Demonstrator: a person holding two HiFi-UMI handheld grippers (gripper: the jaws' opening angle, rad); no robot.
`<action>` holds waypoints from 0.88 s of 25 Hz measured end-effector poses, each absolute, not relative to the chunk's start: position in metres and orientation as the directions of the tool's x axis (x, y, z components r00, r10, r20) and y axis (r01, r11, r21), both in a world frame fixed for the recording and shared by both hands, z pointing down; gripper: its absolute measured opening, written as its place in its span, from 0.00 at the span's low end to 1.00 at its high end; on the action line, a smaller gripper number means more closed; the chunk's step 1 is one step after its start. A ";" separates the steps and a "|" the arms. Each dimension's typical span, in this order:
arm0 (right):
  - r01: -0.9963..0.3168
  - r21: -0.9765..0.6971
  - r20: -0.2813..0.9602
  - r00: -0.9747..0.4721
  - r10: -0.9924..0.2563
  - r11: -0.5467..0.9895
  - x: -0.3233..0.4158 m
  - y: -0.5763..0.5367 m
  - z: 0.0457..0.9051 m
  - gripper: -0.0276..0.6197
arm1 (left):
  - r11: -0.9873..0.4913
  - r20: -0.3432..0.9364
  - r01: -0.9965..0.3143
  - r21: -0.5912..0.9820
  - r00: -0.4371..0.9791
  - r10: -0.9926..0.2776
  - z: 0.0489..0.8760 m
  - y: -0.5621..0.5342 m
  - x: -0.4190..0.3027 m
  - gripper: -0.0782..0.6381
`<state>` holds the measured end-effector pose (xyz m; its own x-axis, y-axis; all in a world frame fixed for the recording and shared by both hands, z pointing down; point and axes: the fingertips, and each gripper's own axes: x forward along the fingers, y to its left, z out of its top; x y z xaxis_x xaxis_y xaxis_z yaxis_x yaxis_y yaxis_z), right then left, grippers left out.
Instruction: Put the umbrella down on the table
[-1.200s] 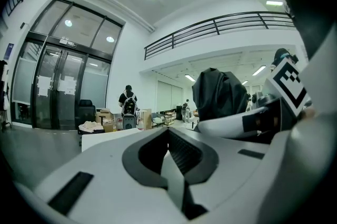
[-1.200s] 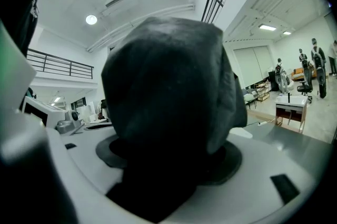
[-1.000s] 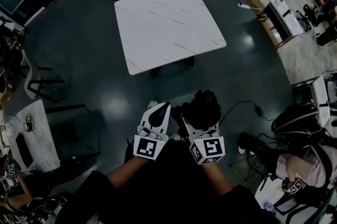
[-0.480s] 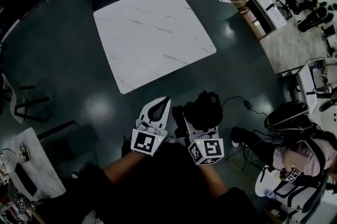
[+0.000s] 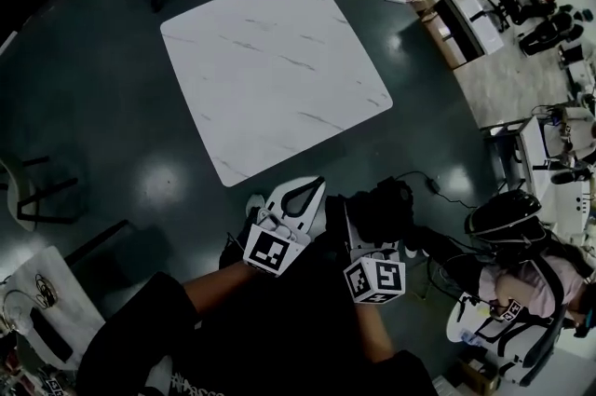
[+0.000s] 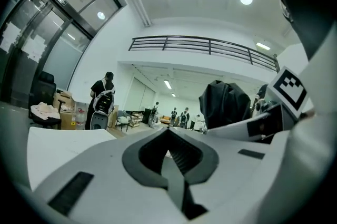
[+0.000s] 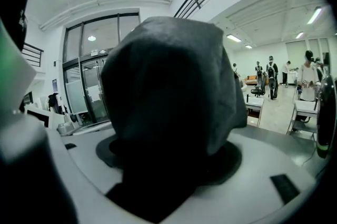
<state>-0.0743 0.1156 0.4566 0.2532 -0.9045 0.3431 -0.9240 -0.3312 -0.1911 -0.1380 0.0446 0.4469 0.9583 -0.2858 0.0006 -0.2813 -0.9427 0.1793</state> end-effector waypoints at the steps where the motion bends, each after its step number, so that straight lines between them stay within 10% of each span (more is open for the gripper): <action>1: -0.920 -0.190 0.341 0.265 -0.902 -0.342 -0.075 0.111 0.455 0.56 | -0.946 -0.003 -0.266 0.186 0.962 -0.272 0.448 0.042 -0.137 0.12; 22: -0.913 -0.283 0.269 0.218 -0.938 -0.293 0.123 0.096 0.463 0.56 | -0.945 0.046 -0.316 0.087 0.949 -0.313 0.451 0.033 0.055 0.12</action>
<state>0.1228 0.0958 0.4629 0.2180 -0.9380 0.2695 -0.9132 -0.2934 -0.2826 0.0551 0.0326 0.4514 0.9488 -0.3126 0.0460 -0.3155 -0.9449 0.0873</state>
